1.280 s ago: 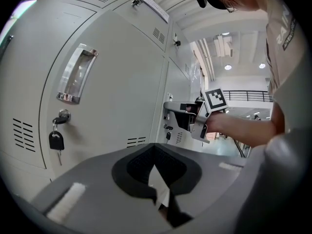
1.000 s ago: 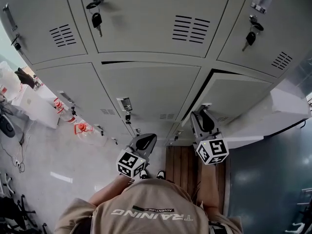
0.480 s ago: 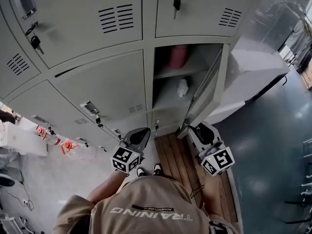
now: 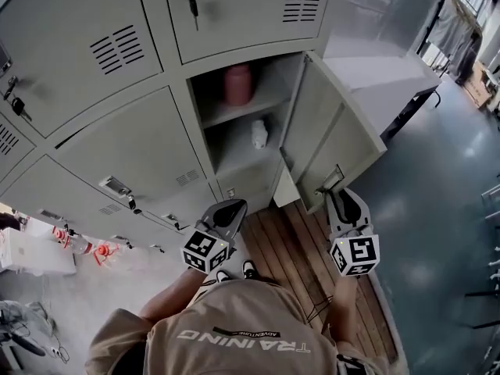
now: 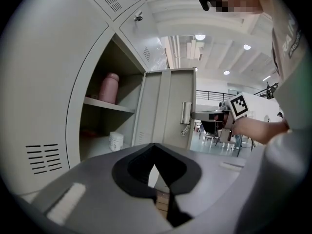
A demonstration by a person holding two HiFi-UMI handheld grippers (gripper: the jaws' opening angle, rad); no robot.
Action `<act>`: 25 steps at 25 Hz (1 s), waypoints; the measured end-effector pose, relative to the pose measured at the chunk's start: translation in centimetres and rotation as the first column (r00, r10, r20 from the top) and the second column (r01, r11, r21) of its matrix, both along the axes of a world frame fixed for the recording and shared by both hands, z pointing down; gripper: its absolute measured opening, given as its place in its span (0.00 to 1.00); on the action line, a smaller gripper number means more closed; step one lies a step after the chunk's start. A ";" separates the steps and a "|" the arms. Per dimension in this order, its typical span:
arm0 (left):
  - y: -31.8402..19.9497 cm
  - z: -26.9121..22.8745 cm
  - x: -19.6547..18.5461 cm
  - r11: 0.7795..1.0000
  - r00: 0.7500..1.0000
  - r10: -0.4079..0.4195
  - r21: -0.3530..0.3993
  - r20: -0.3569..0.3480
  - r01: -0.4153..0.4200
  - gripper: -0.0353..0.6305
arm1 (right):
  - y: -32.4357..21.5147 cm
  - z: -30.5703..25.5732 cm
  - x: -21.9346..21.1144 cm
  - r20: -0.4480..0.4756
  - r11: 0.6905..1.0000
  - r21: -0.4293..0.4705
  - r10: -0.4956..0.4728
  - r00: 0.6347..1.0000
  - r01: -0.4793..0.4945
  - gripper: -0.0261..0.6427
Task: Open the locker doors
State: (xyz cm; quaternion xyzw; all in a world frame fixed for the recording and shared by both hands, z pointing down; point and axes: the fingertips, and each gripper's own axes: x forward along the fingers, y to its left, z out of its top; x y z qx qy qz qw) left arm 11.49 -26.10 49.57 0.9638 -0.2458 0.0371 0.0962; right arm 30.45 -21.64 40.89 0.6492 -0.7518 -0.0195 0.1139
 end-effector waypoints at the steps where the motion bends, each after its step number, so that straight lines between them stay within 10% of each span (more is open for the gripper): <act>1: 0.0 0.2 0.4 1.000 1.000 0.004 -0.004 0.003 -0.004 0.06 | 0.1 0.0 0.8 0.010 1.000 0.006 0.018 1.000 -0.018 0.20; 17: -0.8 1.1 2.4 0.997 0.998 -0.069 -0.031 0.007 0.069 0.06 | 1.5 -0.8 2.8 -0.185 0.990 -0.010 0.138 0.973 -0.142 0.16; 25: 0.0 1.4 2.1 0.994 0.995 -0.103 -0.045 -0.007 0.102 0.06 | 1.7 -0.4 1.5 -0.113 0.997 -0.023 0.065 0.991 -0.068 0.11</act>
